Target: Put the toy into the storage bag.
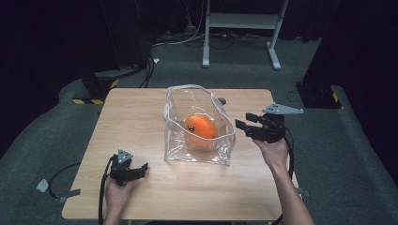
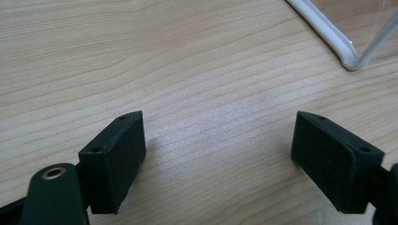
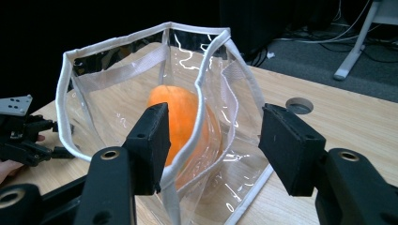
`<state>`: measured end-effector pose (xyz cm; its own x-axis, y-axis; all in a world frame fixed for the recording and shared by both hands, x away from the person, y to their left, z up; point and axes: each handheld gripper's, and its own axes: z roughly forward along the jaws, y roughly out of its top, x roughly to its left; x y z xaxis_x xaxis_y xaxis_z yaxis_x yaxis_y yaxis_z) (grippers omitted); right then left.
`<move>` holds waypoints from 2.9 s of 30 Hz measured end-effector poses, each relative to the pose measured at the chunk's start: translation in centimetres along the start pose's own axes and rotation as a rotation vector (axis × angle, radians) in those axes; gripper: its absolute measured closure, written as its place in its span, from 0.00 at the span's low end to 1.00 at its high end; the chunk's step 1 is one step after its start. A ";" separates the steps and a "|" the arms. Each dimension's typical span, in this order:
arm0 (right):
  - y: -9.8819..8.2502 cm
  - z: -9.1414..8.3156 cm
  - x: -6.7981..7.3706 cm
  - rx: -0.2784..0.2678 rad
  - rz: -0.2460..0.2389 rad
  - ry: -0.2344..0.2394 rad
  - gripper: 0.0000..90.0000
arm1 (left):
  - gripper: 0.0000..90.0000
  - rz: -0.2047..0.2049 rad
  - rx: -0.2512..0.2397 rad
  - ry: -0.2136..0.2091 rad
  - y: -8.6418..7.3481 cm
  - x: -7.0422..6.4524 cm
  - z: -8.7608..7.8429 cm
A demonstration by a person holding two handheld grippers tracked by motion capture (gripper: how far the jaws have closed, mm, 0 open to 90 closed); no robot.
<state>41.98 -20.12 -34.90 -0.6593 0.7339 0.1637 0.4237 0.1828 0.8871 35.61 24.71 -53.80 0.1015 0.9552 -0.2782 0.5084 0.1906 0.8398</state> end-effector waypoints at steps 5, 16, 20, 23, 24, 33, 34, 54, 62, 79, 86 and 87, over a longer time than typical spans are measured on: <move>-0.2 -0.6 -0.4 -0.019 0.013 -0.010 0.48 | 0.20 0.002 0.001 0.000 0.0 0.0 0.0; -0.8 -1.8 -1.1 -0.059 0.036 -0.032 0.48 | 0.20 0.002 0.002 0.001 0.0 0.0 0.0; -1.2 -2.3 -1.4 -0.069 0.045 -0.042 0.48 | 0.20 0.002 0.001 0.001 0.0 0.0 0.0; -1.6 -2.7 -1.7 -0.075 0.054 -0.049 0.48 | 0.20 0.002 0.001 0.001 0.0 0.0 0.0; -1.7 -2.8 -1.7 -0.077 0.057 -0.051 0.48 | 0.20 0.002 0.001 0.001 0.0 0.0 0.0; -2.7 -3.6 -2.2 -0.102 0.078 -0.064 0.48 | 0.20 0.002 0.001 0.001 0.0 0.0 0.0; -2.8 -3.6 -2.2 -0.104 0.080 -0.065 0.48 | 0.20 0.003 0.002 0.001 0.0 0.0 0.0; -5.6 -4.7 -3.1 -0.131 0.133 -0.091 0.47 | 0.20 0.002 0.001 0.001 0.0 0.0 0.0; -6.5 -4.8 -3.2 -0.137 0.143 -0.097 0.47 | 0.20 0.002 0.001 0.001 0.0 0.0 0.0; -8.6 -4.4 -3.5 -0.131 0.177 -0.110 0.46 | 0.20 0.003 0.003 0.001 0.0 0.0 0.0; -9.4 -4.1 -3.7 -0.118 0.187 -0.115 0.46 | 0.20 0.003 0.002 0.001 0.0 0.0 0.0; -9.5 -4.0 -3.8 -0.118 0.187 -0.115 0.46 | 0.20 0.003 0.002 0.001 0.0 0.0 0.0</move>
<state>37.93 -27.25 -42.18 -0.4983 0.8188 0.2850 0.4517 -0.0355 0.8915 35.59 24.72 -53.79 0.1024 0.9558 -0.2756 0.5101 0.1874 0.8394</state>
